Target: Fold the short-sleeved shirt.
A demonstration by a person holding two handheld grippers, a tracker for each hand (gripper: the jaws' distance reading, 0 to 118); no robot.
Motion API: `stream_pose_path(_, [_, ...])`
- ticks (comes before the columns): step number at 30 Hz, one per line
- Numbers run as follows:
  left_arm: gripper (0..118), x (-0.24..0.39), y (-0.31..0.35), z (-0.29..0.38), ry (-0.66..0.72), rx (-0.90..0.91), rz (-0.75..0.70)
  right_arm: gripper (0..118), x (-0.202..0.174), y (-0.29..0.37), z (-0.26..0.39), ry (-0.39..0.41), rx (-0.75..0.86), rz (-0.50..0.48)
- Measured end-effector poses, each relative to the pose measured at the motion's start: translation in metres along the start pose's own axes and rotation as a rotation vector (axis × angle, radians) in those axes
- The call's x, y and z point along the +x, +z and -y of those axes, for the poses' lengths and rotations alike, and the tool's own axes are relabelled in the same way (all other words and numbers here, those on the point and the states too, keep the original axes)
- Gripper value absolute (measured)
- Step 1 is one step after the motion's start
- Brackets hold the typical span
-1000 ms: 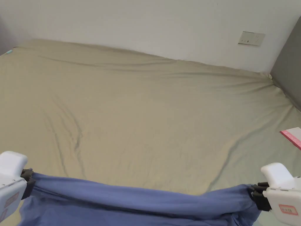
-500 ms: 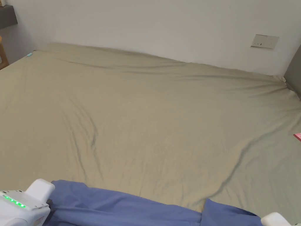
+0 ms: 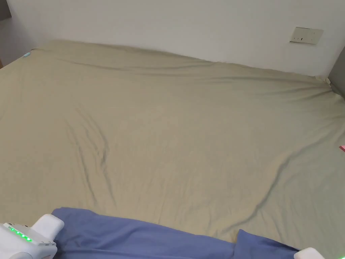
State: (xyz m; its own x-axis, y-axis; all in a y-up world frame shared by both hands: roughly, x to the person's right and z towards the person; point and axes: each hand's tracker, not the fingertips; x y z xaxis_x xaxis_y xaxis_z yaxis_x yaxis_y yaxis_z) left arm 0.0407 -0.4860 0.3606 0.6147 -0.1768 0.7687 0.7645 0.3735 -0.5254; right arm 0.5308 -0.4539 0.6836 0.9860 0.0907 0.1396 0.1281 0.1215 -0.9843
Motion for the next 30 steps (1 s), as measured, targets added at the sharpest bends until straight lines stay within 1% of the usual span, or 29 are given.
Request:
stream_pose_path(2, [35,-0.002,0.012,-0.007,0.016,0.042,-0.035,82,0.004,0.018,-0.003,-0.016,0.056,0.038])
stream_pose_path(3, [61,-0.004,0.018,-0.011,0.031,0.078,-0.046,102,0.007,0.027,-0.005,-0.032,0.100,0.063])
stream_pose_path(4, [94,-0.009,0.026,-0.016,0.053,0.116,-0.037,106,0.010,0.043,-0.008,-0.046,0.170,0.078])
stream_pose_path(5, [104,-0.013,0.037,-0.023,0.080,0.163,-0.033,106,0.011,0.061,-0.011,-0.065,0.233,0.092])
stream_pose_path(7, [104,-0.017,0.059,-0.037,0.138,0.257,-0.060,106,0.007,0.097,-0.019,-0.093,0.366,0.147])
stream_pose_path(9, [104,-0.018,0.089,-0.051,0.177,0.369,-0.057,106,-0.004,0.134,-0.025,-0.093,0.514,0.199])
stream_pose_path(12, [104,-0.013,0.143,-0.069,0.248,0.588,-0.048,106,-0.035,0.190,-0.033,-0.085,0.761,0.274])
stream_pose_path(13, [104,-0.007,0.164,-0.075,0.266,0.653,-0.034,106,-0.046,0.206,-0.035,-0.093,0.839,0.295])
stream_pose_path(16, [104,0.005,0.212,-0.087,0.306,0.821,-0.006,106,-0.077,0.237,-0.046,-0.141,0.946,0.347])
stream_pose_path(17, [104,0.011,0.227,-0.091,0.314,0.873,-0.012,106,-0.087,0.245,-0.048,-0.161,0.995,0.355])
stream_pose_path(19, [104,0.025,0.251,-0.092,0.318,0.973,-0.049,105,-0.104,0.254,-0.050,-0.175,1.076,0.348])
stream_pose_path(20, [102,0.033,0.262,-0.091,0.317,1.018,-0.062,104,-0.113,0.258,-0.051,-0.174,1.102,0.344])
stream_pose_path(21, [98,0.040,0.269,-0.091,0.310,1.053,-0.072,103,-0.120,0.261,-0.051,-0.175,1.125,0.347])
stream_pose_path(22, [85,0.050,0.277,-0.090,0.291,1.083,-0.091,100,-0.129,0.263,-0.051,-0.172,1.154,0.355])
stream_pose_path(23, [70,0.059,0.282,-0.088,0.266,1.104,-0.117,93,-0.140,0.266,-0.051,-0.167,1.181,0.369])
stream_pose_path(24, [48,0.068,0.286,-0.087,0.246,1.121,-0.140,78,-0.148,0.267,-0.050,-0.165,1.201,0.382])
stream_pose_path(25, [22,0.072,0.283,-0.087,0.213,1.123,-0.161,45,-0.156,0.267,-0.049,-0.164,1.222,0.398])
stream_pose_path(26, [14,0.081,0.284,-0.085,0.192,1.133,-0.192,18,-0.163,0.267,-0.049,-0.163,1.235,0.414])
stream_pose_path(27, [13,0.088,0.283,-0.086,0.177,1.135,-0.219,4,-0.166,0.266,-0.048,-0.162,1.242,0.429])
stream_pose_path(28, [10,0.096,0.282,-0.085,0.169,1.132,-0.250,3,-0.170,0.264,-0.048,-0.163,1.252,0.460])
stream_pose_path(29, [2,0.100,0.278,-0.085,0.161,1.138,-0.251,3,-0.174,0.262,-0.048,-0.163,1.258,0.458])
stream_pose_path(30, [0,0.104,0.277,-0.085,0.161,1.142,-0.253,3,-0.176,0.260,-0.048,-0.159,1.256,0.457])
